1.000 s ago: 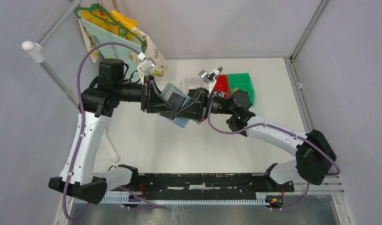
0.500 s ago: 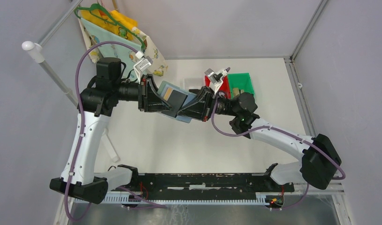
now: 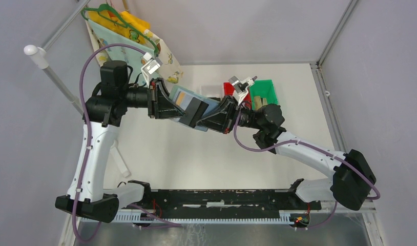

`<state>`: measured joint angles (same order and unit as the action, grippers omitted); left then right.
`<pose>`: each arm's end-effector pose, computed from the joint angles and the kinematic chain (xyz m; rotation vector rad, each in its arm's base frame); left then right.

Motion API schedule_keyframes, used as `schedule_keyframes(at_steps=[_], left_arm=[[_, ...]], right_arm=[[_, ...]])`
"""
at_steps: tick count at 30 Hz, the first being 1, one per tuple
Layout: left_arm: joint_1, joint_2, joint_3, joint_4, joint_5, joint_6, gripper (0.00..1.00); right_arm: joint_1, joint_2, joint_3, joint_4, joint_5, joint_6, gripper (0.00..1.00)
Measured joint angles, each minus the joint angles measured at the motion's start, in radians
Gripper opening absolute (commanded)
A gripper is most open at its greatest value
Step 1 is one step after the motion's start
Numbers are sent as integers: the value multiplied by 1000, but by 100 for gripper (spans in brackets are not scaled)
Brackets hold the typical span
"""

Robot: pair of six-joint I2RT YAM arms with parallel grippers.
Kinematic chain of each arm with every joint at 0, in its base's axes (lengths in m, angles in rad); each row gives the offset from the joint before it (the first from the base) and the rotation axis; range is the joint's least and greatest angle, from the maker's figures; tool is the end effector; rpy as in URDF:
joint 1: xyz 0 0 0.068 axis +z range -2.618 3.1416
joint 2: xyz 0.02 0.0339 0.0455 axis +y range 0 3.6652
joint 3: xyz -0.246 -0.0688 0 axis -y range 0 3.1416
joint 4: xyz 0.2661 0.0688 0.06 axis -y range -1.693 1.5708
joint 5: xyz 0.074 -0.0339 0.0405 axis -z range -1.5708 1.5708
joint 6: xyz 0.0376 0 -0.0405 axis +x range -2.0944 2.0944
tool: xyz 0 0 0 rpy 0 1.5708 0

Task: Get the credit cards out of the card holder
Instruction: Remove the credit card from the card holder.

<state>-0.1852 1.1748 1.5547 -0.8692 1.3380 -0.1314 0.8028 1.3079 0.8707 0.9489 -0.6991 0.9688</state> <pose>0.2124 -0.0770 0.4560 0.8886 1.7488 -1.5512 0.1995 0.2413 0.3431 -0.6520 1.2709 1.8838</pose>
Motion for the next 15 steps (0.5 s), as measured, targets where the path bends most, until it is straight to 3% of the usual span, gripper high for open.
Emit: schedule_keyframes(at_steps=[3,4,7,12,15], left_arm=[[0,-4,-6,12,3,-2,3],[0,-6,-8,13,3,-2,2],[1,-10,-12,20,3,-2,2],[6,-16,-13,38,6,-2,2],[7,-23,-15,44,9,-3,2]], right_arm=[[0,0,1,-6,0,-5,39],[-1,0,2,-11,0,-5,47],[-1,3,14,-14,-7,8,53],[-2,32,47,3,-13,40,44],[-8,61,60,33,-19,76,27]])
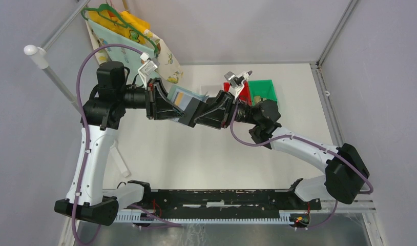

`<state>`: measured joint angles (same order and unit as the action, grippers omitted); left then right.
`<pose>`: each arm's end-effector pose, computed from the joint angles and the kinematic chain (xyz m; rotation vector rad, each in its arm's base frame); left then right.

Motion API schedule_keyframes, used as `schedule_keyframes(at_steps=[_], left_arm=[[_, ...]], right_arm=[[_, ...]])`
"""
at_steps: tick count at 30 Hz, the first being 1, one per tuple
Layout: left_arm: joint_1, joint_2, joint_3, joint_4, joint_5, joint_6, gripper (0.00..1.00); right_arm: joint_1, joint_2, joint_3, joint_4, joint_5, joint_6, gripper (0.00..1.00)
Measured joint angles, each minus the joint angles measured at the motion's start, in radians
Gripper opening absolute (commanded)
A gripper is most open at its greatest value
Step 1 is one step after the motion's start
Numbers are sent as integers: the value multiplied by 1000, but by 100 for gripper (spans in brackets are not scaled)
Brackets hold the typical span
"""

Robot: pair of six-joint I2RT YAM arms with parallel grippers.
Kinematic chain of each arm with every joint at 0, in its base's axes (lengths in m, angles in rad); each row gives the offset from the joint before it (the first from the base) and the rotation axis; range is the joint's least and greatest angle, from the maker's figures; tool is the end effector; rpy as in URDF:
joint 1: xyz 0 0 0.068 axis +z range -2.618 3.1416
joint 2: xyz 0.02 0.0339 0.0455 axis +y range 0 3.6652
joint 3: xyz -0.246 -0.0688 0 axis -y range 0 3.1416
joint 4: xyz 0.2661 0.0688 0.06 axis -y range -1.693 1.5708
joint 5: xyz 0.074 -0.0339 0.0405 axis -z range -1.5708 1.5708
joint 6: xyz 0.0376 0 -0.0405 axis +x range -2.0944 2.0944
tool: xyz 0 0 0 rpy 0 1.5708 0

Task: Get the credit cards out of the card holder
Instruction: Remove the credit card from the card holder, then place the credit card in the storage box.

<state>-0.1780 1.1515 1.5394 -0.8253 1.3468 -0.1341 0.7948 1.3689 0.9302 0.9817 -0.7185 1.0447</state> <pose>0.2081 -0.0747 0.4595 0.9121 1.7030 -1.5280 0.2097 0.2490 0.3487 -0.6363 1.2775 1.9449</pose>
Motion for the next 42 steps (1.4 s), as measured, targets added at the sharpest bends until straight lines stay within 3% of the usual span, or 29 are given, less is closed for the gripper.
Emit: schedule_keyframes(at_steps=[7,17,23,32,36,42], left_arm=[[2,-6,-13,-6,-22,5,2],[1,30,36,-174,-175,135,2],[2,24,36,-164,-263,134,2],[2,-2,42,-151,-397,137,2],[2,-18,42,-156,-441,163,2],[2,-29,42,-223,-463,278,2]], right_arm=[[-42,15,0,98,-21,90,0],[-121,-84,-89,-4,-29,22,0],[-159,-121,-163,-99,-40,-56,0],[-311,-126,-179,-386,-24,-256,0],[-343,-35,-91,-547,55,-368,0],[-343,265,171,-700,179,-487,0]])
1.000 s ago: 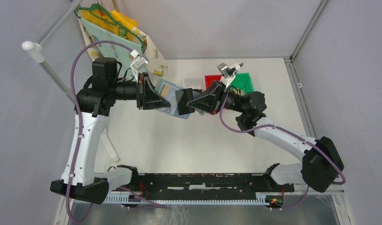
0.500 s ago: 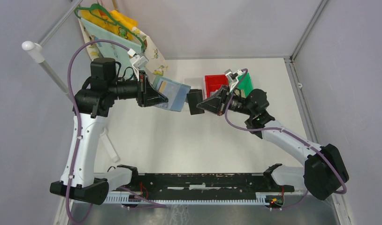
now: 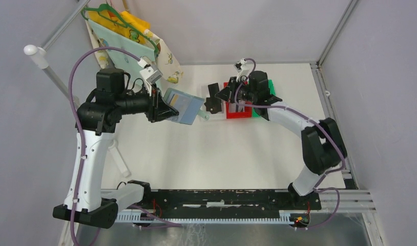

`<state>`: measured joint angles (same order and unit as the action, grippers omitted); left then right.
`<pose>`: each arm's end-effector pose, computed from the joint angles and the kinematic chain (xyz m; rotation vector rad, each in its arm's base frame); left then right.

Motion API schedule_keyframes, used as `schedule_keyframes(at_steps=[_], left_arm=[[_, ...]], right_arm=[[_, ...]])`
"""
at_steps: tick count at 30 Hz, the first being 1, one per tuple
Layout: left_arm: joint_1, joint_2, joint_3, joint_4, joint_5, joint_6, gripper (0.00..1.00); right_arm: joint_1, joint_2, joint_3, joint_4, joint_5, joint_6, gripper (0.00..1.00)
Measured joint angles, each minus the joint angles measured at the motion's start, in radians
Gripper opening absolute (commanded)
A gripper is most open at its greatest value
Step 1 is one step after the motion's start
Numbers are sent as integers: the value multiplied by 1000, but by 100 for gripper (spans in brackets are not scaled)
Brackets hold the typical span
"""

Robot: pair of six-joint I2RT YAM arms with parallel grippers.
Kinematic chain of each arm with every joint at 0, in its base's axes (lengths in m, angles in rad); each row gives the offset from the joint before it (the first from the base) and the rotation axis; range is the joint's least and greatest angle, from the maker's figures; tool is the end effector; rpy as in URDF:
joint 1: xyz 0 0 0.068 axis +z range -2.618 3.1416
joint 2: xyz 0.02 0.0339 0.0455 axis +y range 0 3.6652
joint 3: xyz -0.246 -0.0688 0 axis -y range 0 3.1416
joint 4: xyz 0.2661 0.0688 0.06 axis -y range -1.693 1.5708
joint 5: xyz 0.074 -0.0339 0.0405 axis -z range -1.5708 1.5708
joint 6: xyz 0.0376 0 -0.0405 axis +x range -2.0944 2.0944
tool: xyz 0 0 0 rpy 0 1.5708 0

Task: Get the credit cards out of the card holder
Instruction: Place the credit card in the storage box.

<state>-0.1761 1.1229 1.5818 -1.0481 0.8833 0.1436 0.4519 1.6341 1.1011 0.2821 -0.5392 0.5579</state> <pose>0.1985 -0.0648 0.4525 0.8167 1.8927 -0.9622 0.3498 0.1912 0.2491 -0.3083 1.9317 1.1806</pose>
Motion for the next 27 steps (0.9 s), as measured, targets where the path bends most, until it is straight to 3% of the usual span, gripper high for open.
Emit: schedule_keyframes(at_steps=[10,27], left_arm=[[0,-18,-47,-202,-8,274,2],[0,-37,-253,-260,-92,498,2]], right_arm=[[46,343,232,-126,182,-42,0],[117,441,289,-161,385,-52,44]])
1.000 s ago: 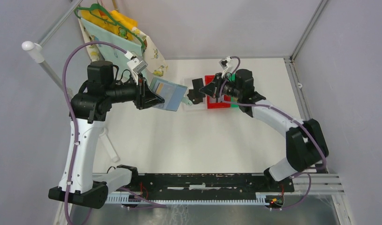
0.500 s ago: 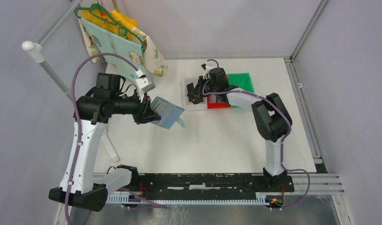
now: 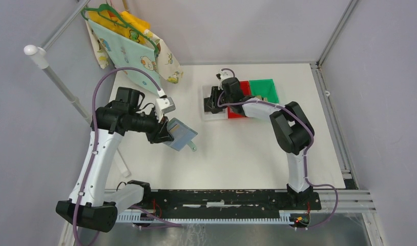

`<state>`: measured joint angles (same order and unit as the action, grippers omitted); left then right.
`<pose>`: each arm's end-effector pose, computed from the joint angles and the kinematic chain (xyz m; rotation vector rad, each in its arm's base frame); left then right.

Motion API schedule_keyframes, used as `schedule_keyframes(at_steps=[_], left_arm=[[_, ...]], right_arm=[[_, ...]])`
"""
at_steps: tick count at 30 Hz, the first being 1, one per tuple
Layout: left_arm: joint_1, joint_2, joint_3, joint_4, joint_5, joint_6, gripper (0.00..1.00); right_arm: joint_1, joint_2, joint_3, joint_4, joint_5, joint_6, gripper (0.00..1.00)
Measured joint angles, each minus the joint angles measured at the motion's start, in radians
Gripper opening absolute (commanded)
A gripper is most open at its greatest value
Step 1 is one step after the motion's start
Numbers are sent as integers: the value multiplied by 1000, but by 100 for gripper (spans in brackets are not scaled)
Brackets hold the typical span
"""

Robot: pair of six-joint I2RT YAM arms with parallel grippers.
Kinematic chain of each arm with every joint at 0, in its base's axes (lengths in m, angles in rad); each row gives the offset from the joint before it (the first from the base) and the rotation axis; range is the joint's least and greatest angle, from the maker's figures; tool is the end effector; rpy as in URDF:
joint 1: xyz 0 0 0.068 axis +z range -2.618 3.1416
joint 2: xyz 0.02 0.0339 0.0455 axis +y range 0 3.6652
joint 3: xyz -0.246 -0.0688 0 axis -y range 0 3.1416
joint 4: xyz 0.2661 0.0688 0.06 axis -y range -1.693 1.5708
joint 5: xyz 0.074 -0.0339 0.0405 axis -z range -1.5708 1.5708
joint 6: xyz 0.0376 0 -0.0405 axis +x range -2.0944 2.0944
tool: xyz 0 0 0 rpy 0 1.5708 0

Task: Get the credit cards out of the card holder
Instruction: Place the credit card in the storage box, then place the card holder at the center of the board.

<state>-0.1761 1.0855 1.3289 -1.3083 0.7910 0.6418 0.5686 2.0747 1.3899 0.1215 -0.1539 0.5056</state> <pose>0.1900 -0.0610 0.3656 1.1716 2.0632 -0.8176 0.3987 0.2616 0.1477 -0.1650 2.2266 0.7769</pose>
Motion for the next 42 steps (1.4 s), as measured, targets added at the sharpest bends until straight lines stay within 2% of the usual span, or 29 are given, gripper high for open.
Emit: schedule_keyframes(at_steps=[6,10,15,18,19,26,30,33,34,39,42], left_arm=[[-2,23,-70,18,-34,48,2],[-30,67,-110,53,-64,89,2],[-107,106,-193,136,-146,124,2],[-175,154,-242,201,-217,136,7],[-199,182,-258,231,-249,136,12],[-247,429,-262,480,-498,116,28],[-256,502,-272,624,-663,98,68],[-259,502,-277,683,-712,94,95],[-259,500,-277,692,-711,92,99],[-261,470,-273,649,-640,85,100],[-240,430,-236,579,-536,52,100]], right_arm=[[-1,-117,-40,-50,40,-65,68],[-1,-307,-141,-19,-19,-98,74],[10,-536,-294,22,-82,-130,88],[16,-648,-401,19,-100,-150,93],[16,-679,-437,14,-99,-160,94],[-9,-831,-612,-40,-65,-198,98],[-36,-881,-670,-52,-46,-204,98],[-55,-901,-701,-61,-35,-205,98],[-62,-905,-707,-66,-32,-205,98],[-108,-925,-727,-87,-20,-205,98],[-137,-951,-741,-93,22,-206,98]])
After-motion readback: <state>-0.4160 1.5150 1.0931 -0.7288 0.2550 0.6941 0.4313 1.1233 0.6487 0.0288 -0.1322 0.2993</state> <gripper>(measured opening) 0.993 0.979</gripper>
